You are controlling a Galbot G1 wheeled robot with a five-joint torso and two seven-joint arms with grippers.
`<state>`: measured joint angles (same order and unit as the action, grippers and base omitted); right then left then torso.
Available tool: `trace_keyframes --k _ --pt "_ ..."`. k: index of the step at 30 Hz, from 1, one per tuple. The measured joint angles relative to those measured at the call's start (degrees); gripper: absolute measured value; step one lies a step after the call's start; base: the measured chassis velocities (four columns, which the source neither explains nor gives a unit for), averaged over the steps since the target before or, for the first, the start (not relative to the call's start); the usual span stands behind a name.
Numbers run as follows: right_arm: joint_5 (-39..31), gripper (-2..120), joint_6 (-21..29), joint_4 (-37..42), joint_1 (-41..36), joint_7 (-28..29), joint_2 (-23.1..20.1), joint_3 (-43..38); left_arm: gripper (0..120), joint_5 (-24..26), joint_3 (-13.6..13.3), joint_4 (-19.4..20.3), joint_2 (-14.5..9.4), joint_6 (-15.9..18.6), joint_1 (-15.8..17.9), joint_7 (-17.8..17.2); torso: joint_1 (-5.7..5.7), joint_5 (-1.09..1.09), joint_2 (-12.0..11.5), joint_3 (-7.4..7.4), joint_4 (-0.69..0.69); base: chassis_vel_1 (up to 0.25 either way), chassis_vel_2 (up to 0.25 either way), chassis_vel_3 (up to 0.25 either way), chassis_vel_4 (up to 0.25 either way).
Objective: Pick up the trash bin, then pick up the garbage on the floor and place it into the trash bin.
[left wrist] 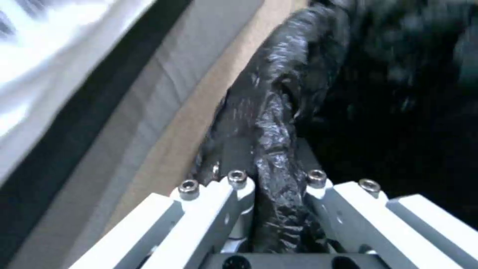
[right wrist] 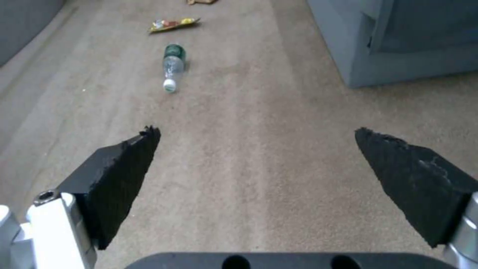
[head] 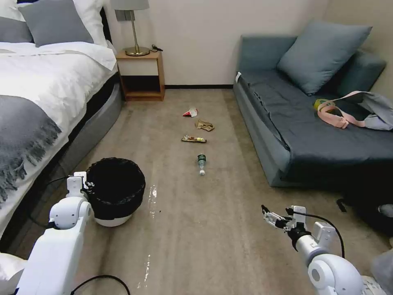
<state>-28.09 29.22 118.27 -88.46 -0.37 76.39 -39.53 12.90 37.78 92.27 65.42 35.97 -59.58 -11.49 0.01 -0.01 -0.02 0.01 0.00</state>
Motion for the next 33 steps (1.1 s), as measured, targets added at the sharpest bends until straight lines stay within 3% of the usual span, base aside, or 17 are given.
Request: trace_keyframes --k 6,21,33 --pt "0.15 100 -0.65 1.15 -0.71 -1.51 0.24 0.48 4 -0.94 1.35 7.32 -0.06 0.19 -3.04 -0.07 0.00 0.01 0.01 -0.01 -0.01 0.000 0.000 0.000 0.000" --pt "0.44 100 -2.70 1.80 -1.20 -3.59 0.37 1.31 4 -0.89 4.80 12.81 -0.20 -0.12 -7.45 -0.10 0.00 0.01 0.02 -0.01 0.00 0.000 0.000 0.000 0.000" --pt "0.58 100 -3.39 1.87 -1.51 -3.95 0.40 1.38 4 -0.88 4.90 14.07 0.39 -0.71 -8.54 0.05 0.00 0.01 0.02 -0.01 0.00 0.000 0.000 0.000 0.000"
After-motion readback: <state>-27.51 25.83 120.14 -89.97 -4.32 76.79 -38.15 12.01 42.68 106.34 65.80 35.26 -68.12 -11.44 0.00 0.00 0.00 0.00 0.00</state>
